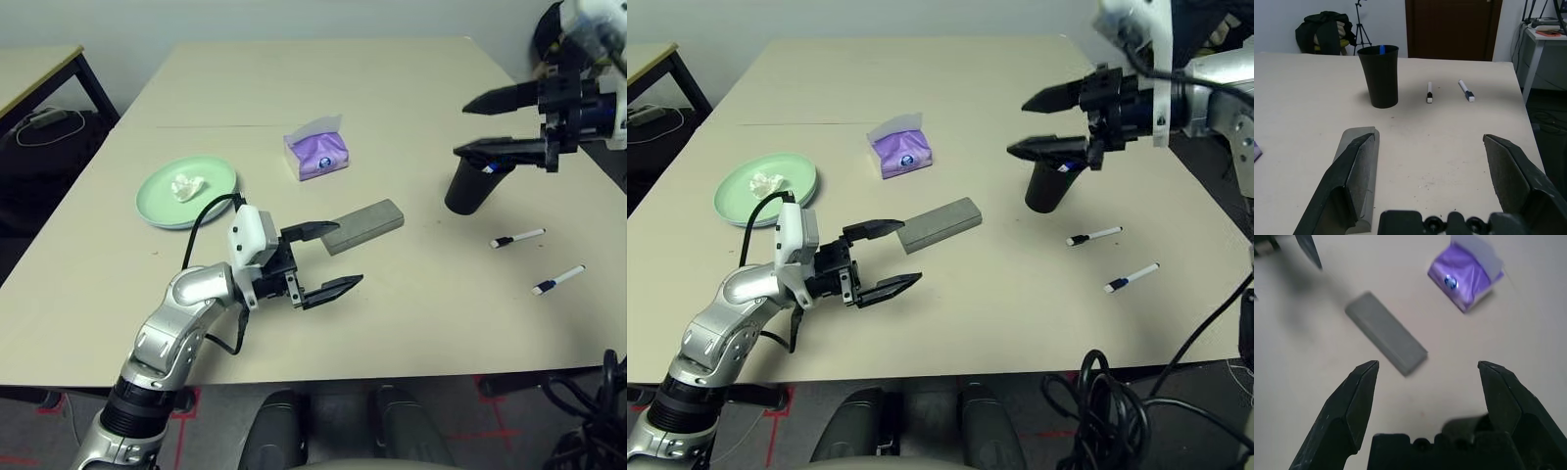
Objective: Organize and tidy the items on the table.
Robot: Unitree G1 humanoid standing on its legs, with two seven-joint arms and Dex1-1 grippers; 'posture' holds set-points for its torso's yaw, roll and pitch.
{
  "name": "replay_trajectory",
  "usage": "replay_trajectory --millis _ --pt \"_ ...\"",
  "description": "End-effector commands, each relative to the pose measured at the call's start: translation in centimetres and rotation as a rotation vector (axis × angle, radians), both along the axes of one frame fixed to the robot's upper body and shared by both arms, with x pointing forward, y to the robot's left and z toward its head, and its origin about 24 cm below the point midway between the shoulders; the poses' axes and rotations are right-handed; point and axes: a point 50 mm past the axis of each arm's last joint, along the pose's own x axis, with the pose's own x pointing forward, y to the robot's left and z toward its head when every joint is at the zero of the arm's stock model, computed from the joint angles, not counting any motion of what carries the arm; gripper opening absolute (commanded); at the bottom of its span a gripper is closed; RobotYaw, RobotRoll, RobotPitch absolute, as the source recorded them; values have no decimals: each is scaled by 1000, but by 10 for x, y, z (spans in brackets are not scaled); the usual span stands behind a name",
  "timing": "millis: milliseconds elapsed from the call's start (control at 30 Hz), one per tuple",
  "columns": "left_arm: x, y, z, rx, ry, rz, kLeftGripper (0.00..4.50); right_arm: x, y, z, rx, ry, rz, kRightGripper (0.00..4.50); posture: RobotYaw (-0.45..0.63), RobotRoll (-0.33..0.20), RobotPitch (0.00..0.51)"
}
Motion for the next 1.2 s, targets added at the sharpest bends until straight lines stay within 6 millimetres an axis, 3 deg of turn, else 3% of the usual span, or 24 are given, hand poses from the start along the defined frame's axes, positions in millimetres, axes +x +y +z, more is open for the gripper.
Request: replay_trajectory --millis 33,433,733,1200 --pt "2 1 -1 6 -11 15 4483 -1 -10 -21 -262 28 48 4500 11 0 77" --pt "7 0 -3 3 -21 29 4483 0 -30 -44 -599 66 132 4500 11 0 74" --pt "8 2 -2 6 -23 28 4483 -24 -54 -76 -835 216 284 4500 9 0 73" --pt "7 1 -1 7 -26 37 4483 -20 -59 -112 -1025 275 470 4500 41 0 79"
